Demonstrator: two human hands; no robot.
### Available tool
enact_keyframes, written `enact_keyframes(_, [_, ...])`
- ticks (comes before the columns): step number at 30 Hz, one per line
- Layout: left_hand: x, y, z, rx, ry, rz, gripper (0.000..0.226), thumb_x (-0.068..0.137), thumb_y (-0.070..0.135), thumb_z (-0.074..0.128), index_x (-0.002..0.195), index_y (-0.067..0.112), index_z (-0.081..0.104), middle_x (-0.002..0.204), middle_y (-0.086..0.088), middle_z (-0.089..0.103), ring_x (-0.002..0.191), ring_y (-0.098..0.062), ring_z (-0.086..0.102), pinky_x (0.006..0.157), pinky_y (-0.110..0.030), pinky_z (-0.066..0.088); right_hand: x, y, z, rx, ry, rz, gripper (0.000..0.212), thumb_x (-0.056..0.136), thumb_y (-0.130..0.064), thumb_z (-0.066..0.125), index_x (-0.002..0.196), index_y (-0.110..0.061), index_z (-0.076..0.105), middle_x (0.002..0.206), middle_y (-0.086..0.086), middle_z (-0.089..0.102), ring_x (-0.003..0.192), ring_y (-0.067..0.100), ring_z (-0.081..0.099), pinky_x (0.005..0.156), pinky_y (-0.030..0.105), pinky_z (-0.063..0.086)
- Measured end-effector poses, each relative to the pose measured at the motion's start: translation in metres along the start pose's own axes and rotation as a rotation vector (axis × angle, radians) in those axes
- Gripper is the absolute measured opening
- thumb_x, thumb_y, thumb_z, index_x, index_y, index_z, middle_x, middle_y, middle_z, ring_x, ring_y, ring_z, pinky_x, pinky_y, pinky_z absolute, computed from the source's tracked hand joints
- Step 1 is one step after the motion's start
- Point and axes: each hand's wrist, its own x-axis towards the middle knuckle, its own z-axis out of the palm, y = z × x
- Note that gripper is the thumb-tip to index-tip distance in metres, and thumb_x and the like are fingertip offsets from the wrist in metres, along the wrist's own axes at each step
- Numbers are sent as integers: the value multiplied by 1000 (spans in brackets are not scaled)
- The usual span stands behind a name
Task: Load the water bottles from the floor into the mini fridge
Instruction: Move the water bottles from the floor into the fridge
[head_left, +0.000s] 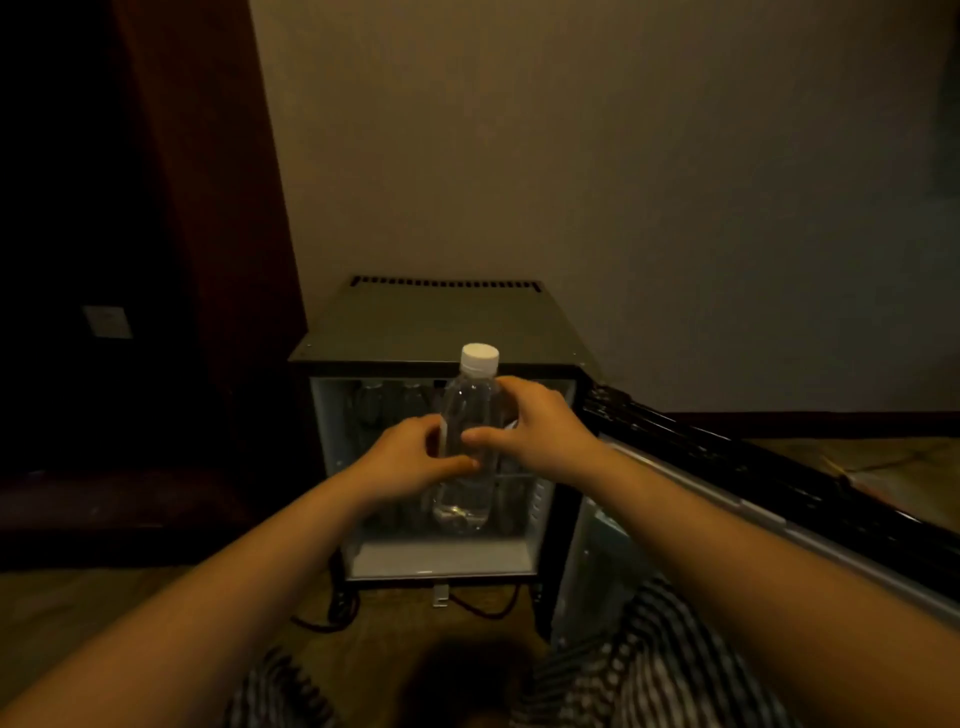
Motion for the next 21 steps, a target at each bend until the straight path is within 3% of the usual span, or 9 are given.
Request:
enact_keyframes(3, [22, -24, 5, 59, 48, -93, 33, 76, 28, 72, 105, 18, 60, 99, -1, 66, 92, -14, 63, 83, -28, 51, 24, 18, 21, -37, 38, 72, 55, 73, -34, 75, 122, -20, 53, 117, 3, 64, 105, 18, 61, 93, 38, 50])
enact_keyframes(7, [49, -51, 14, 124, 46, -151, 25, 77, 31, 71, 92, 18, 56, 82, 4, 58, 80, -11, 57, 73, -26, 46, 51, 47, 44, -39, 93, 196, 51, 72, -35, 76, 116, -18, 57, 114, 4, 65, 108, 23, 59, 96, 44, 47])
enact_keyframes(9, [64, -61, 17, 113, -11, -165, 23, 79, 26, 70, 94, 16, 57, 80, 5, 57, 78, -9, 55, 74, -25, 44, 63, 62, 51, -59, 76, 244, 50, 72, -35, 77, 115, -18, 58, 112, 5, 66, 108, 24, 59, 95, 44, 47])
enact_keyframes(12, [87, -75, 24, 42, -86, -186, 30, 80, 17, 68, 108, 7, 61, 96, -7, 63, 90, -15, 57, 82, -28, 47, 84, 82, 57, -85, 37, 305, 49, 71, -33, 78, 113, -17, 59, 111, 4, 67, 107, 22, 61, 94, 38, 48])
enact_keyframes(15, [107, -89, 31, -9, -109, -202, 28, 81, 12, 67, 107, 2, 63, 90, -9, 59, 87, -19, 56, 82, -31, 47, 98, 99, 62, -99, -1, 370, 50, 70, -32, 79, 113, -16, 59, 112, 4, 66, 107, 22, 61, 92, 34, 49])
enact_keyframes(18, [124, -97, 38, -82, -140, -205, 35, 82, 3, 64, 116, 1, 58, 88, -7, 57, 84, -16, 54, 73, -17, 46, 113, 116, 64, -89, 20, 430, 50, 68, -33, 80, 111, -15, 62, 113, 7, 67, 108, 24, 62, 95, 37, 49])
enact_keyframes(21, [138, -99, 45, -152, -167, -196, 46, 82, -4, 61, 124, 12, 49, 88, -1, 57, 81, -11, 54, 63, -4, 44, 125, 129, 60, -56, 67, 501, 49, 68, -35, 80, 110, -14, 63, 115, 9, 66, 110, 26, 61, 93, 33, 48])
